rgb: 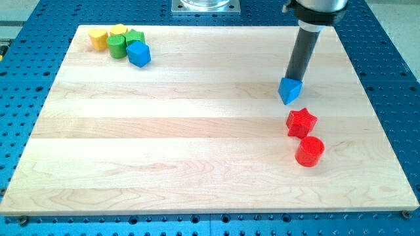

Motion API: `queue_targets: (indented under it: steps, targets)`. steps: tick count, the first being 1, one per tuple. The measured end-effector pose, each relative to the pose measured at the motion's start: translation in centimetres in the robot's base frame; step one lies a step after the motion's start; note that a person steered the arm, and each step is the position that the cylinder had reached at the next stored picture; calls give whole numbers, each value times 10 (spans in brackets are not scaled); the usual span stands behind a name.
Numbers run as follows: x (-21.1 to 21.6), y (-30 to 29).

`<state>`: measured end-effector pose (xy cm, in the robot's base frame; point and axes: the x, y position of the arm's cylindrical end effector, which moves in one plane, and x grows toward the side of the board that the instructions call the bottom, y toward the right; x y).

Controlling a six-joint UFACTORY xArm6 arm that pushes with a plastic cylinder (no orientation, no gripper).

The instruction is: Slide the triangle close to the top side of the red star

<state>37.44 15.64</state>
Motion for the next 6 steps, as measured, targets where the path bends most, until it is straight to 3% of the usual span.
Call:
queue_targets:
  steps: [3,6]
  targets:
    - [-8,-6]
    - [20,19]
